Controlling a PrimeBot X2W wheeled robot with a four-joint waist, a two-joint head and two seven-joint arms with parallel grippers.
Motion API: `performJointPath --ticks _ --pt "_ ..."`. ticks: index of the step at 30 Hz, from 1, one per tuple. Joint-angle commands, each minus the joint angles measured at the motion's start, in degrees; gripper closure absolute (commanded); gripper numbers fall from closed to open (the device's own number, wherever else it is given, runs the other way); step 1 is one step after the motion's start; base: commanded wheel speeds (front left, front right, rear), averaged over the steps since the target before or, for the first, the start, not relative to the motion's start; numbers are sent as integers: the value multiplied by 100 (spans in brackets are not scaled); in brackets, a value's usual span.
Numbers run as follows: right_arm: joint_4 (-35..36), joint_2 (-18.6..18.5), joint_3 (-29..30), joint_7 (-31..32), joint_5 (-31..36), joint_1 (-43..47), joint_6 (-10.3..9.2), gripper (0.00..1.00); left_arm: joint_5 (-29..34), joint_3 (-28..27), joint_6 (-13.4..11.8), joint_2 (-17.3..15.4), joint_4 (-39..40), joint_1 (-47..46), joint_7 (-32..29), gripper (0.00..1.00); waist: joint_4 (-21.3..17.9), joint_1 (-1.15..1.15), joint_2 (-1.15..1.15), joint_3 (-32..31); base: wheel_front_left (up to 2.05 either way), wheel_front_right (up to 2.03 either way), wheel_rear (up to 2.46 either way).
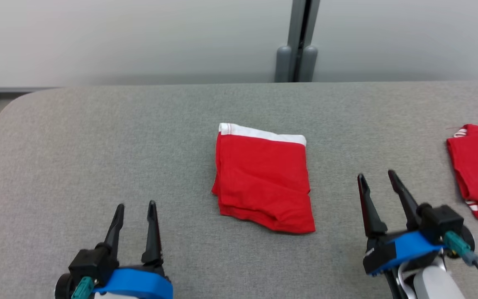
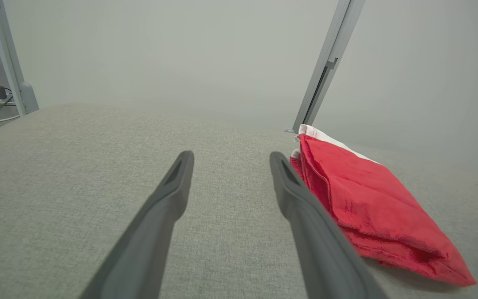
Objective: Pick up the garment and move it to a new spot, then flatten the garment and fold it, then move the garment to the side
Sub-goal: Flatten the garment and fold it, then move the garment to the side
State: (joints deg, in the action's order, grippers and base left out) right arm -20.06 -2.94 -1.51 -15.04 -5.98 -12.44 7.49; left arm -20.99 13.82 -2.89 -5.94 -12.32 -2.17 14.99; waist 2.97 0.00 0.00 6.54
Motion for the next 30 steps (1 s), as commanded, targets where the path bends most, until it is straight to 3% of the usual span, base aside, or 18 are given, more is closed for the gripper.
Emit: performJointPath --ticks 1,10,30 --pt "57 3 -27 -16 -109 209 1 0 55 -73 -23 -66 -19 111 27 0 -126 0 0 -116 0 0 0" --pt "185 0 -181 -17 -311 712 1 0 197 -196 14 -39 -71 334 27 0 -200 0 0 -209 0 0 0" --pt "162 1 -187 -18 -294 713 1 0 301 -248 70 16 -92 301 27 0 -147 0 0 -229 0 0 0"
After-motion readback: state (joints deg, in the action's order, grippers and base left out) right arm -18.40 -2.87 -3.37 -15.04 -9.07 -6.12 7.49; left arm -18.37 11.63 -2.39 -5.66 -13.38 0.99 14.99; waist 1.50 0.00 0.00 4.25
